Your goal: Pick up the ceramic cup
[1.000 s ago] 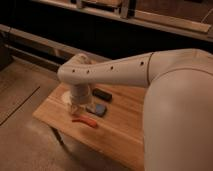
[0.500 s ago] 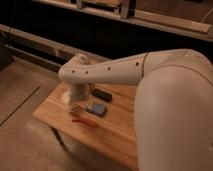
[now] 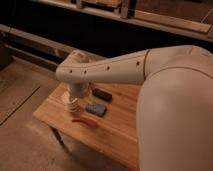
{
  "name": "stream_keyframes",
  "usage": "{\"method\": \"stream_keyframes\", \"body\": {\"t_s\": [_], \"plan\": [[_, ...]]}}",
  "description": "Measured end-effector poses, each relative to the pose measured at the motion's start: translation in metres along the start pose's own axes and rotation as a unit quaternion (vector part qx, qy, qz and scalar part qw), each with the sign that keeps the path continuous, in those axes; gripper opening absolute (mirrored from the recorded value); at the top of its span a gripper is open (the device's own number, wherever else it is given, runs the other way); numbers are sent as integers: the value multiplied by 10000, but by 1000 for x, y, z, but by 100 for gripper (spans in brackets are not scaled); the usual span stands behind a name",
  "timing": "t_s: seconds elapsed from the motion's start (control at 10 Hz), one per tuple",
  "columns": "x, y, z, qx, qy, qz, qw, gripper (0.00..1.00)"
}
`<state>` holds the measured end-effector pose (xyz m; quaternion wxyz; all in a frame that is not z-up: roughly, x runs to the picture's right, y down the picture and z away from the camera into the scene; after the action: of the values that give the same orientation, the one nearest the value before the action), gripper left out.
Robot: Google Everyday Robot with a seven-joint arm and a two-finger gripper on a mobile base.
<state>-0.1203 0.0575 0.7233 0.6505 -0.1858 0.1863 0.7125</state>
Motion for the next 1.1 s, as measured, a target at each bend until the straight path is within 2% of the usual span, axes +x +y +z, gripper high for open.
{"method": "stream_keyframes", "body": {"t_s": [0.4, 0.6, 0.8, 1.1], "plan": [[-10, -17, 14, 140, 35, 138, 9998, 65], [-27, -21, 21, 126, 12, 151, 9998, 65], [-40, -8, 18, 127, -88, -15, 9999, 65], [-42, 14, 15, 167, -136, -257, 9994, 65]]}}
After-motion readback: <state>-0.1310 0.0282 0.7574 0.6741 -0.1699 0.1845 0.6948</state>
